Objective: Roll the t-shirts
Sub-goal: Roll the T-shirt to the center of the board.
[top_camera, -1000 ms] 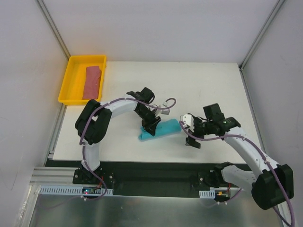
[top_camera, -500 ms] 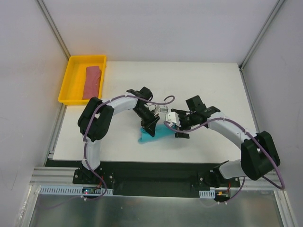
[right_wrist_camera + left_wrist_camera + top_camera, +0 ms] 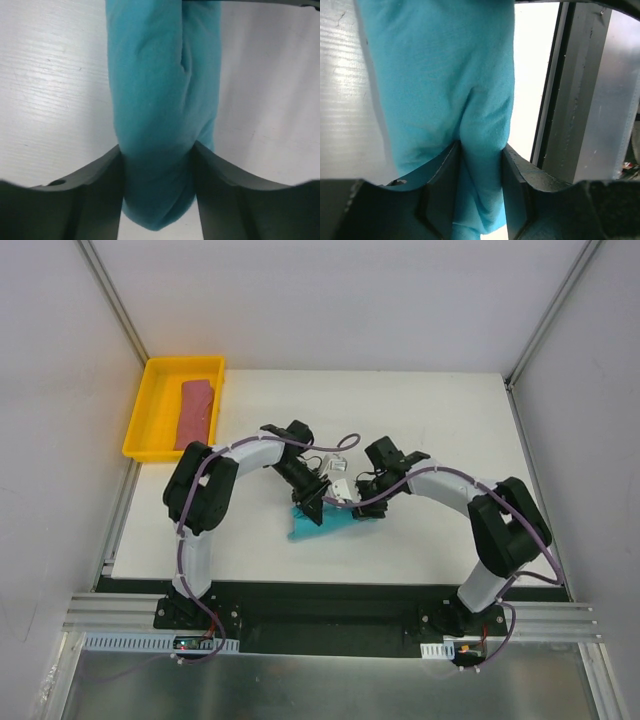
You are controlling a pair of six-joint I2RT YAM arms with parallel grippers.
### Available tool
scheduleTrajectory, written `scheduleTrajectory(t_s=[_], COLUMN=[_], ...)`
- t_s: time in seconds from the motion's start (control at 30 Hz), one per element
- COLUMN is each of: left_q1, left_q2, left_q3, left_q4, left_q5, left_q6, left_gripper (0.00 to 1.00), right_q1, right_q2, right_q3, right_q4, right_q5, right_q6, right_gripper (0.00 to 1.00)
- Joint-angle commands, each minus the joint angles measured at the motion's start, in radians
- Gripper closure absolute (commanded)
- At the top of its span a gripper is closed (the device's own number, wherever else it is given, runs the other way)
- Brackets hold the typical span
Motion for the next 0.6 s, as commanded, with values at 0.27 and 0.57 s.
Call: scheduleTrajectory(t_s=[0.27,0.57], left_q1=[0.088,0.263], left_q2=[-0.330,-0.629], left_q3=[-0.133,-0.113], left_q4=[0.160,0.165], left_q5=[-0.393,-0.599], left_q6=[-0.250,-0.466], left_gripper=[0.50,0.24], right_q1=[0.004,0.003], right_q2=[0.165,0.254], right_q3=[0.298,0.418], right_q4=[-0.347,-0.422], right_q5=[-0.031,-0.005], right_q6=[0.066,0.167], right_gripper=[0.69,0.71])
